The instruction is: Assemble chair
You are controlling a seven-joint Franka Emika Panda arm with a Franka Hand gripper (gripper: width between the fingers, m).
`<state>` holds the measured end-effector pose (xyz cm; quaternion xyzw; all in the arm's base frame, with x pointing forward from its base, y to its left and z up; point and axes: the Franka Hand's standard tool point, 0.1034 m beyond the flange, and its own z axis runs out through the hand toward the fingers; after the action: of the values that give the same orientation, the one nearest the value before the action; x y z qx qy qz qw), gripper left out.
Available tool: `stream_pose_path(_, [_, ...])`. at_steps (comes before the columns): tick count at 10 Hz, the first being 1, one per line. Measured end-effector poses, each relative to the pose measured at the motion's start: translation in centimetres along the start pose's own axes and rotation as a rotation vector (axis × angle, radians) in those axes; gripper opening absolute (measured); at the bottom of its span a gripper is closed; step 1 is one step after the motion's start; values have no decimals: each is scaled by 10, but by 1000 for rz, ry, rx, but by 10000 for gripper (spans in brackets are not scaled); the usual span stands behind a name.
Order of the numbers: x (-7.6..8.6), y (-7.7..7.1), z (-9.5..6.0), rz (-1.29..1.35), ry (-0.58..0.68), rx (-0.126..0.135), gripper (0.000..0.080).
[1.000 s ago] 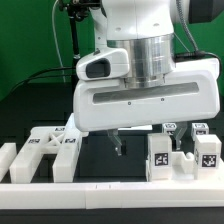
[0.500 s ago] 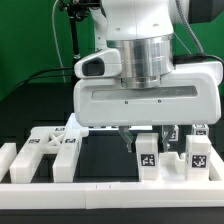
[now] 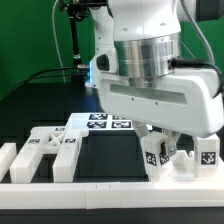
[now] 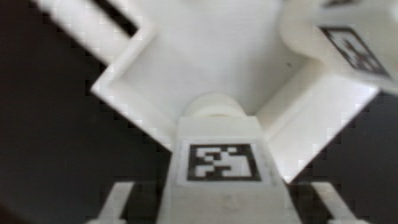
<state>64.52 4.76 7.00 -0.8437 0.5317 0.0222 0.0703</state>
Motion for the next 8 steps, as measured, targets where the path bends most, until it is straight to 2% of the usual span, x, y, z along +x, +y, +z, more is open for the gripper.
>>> stream_pose_path(2, [-2,-3,0,312,-27,23,288])
stream_pose_path(3, [-4,-4,1,431,-26,22,288])
stream_pose_path(4, [-5,-5,1,481,-23,24,288])
stream_pose_path(6, [-5,-4,1,423,-20,20,292])
stream_pose_path(7, [-5,-3,2,263,-19,14,510])
stream_pose_path(8, [-5,-3,1,28,-12,13,510])
